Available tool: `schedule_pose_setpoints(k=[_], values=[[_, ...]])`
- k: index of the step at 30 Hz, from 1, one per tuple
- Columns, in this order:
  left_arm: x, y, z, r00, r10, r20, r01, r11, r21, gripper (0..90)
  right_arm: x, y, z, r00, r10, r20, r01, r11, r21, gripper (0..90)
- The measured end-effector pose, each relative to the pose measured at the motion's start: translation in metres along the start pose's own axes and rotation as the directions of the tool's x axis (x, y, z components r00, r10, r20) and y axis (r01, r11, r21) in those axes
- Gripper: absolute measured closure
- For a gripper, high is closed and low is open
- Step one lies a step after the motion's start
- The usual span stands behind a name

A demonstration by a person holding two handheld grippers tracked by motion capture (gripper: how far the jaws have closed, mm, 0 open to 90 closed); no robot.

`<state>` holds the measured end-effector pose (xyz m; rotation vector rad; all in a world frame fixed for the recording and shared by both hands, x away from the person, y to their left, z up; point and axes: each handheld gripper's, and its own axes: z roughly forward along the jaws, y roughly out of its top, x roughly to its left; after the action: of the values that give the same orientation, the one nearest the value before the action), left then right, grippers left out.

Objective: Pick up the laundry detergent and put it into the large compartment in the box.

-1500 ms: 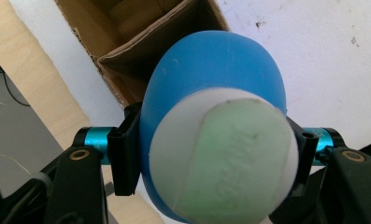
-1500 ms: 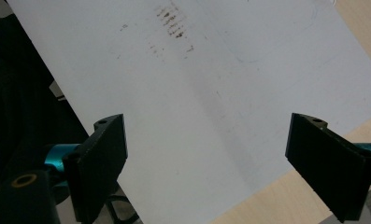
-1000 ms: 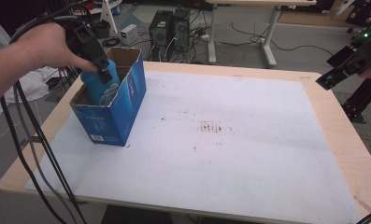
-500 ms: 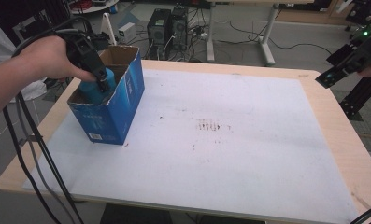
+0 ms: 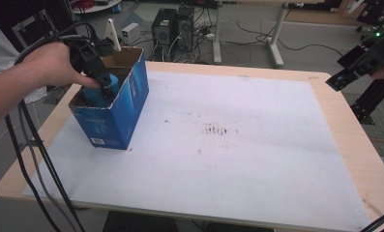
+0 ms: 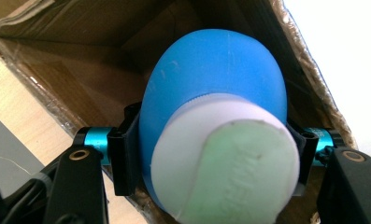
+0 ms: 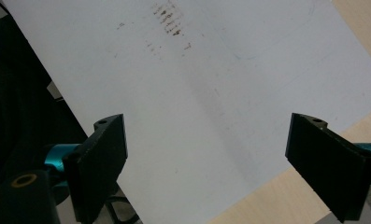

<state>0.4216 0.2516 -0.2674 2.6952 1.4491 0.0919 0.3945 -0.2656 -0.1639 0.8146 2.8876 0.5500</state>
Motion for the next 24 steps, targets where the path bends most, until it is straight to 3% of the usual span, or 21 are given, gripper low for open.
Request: schedule_pose_setpoints(k=[24], values=[[-0.0001,0.0004,0.0096,0.9993,0.039,0.0,-0.039,0.9993,0.0,36.8,-0.0022,-0.0056,0.0023,1.0,0.005,-0.004,-0.005,1.0,-0.004,12.0]])
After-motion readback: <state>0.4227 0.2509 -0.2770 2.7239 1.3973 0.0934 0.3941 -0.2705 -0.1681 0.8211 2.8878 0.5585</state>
